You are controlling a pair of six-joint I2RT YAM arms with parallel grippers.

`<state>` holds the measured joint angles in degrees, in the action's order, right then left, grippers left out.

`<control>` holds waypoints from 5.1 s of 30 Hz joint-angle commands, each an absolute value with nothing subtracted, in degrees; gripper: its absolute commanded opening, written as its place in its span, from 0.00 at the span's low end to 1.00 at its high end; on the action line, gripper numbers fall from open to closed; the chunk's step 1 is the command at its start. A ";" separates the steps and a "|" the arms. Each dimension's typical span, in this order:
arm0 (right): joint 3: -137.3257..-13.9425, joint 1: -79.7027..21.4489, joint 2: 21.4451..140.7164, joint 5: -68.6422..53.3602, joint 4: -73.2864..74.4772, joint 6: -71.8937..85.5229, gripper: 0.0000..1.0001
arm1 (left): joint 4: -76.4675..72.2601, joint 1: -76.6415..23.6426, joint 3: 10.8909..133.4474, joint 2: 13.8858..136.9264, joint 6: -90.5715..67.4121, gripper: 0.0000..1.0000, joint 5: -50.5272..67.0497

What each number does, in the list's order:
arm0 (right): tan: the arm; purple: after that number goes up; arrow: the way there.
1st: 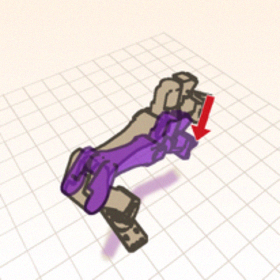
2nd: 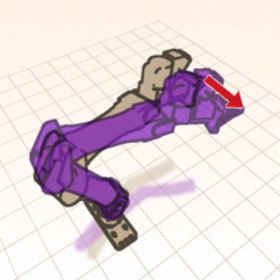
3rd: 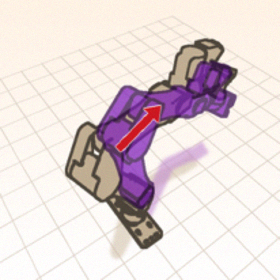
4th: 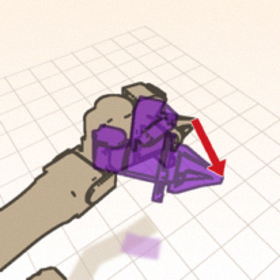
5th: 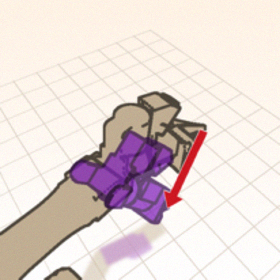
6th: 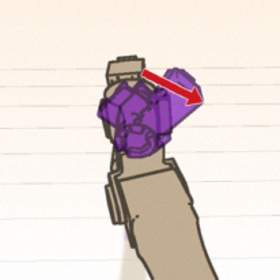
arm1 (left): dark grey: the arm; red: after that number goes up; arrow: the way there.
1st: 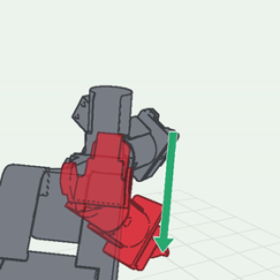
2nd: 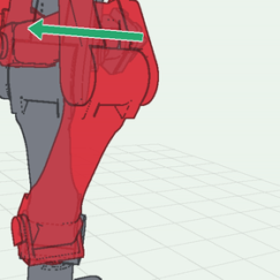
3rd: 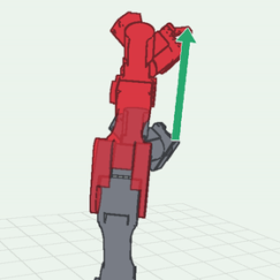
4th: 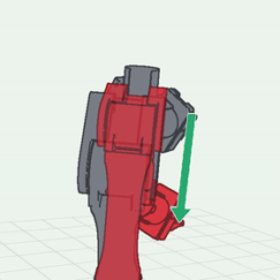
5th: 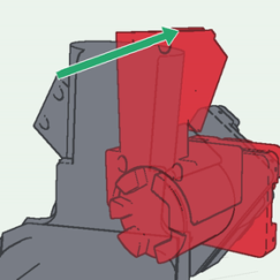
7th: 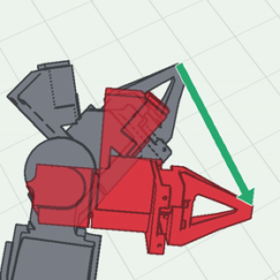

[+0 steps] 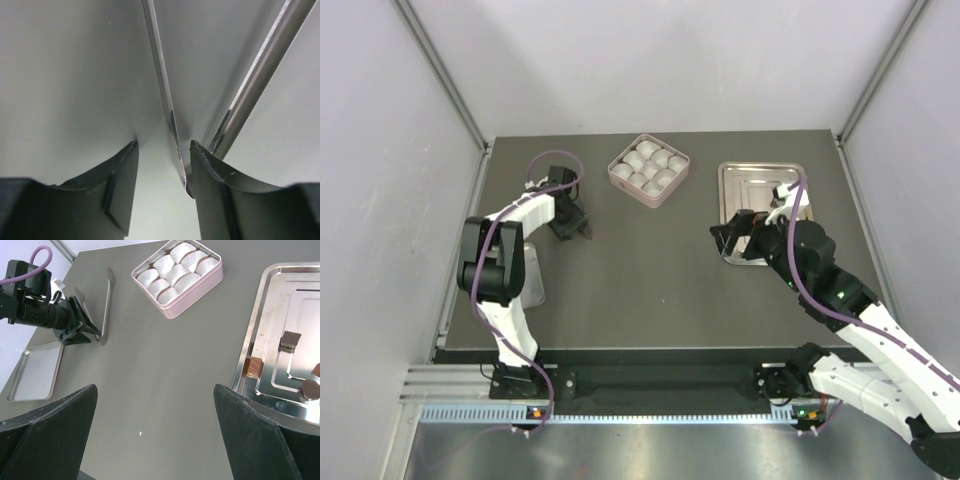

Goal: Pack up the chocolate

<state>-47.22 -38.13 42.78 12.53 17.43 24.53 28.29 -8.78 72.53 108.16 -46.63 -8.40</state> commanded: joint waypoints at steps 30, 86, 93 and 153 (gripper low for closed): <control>-48.60 -38.58 38.41 12.75 19.86 26.98 1.00 | 33.49 -20.82 67.77 99.68 -45.00 0.20 3.60; -61.26 -49.75 86.21 11.25 9.85 27.95 1.00 | 17.49 -13.18 45.36 58.90 -34.54 0.99 1.23; -66.26 -50.27 96.05 10.90 9.76 26.37 1.00 | 19.51 -13.27 45.35 48.96 -33.40 0.99 -2.73; -71.72 -56.07 114.08 26.10 9.75 30.77 0.82 | 28.12 -13.97 52.38 47.28 -24.08 0.99 -10.90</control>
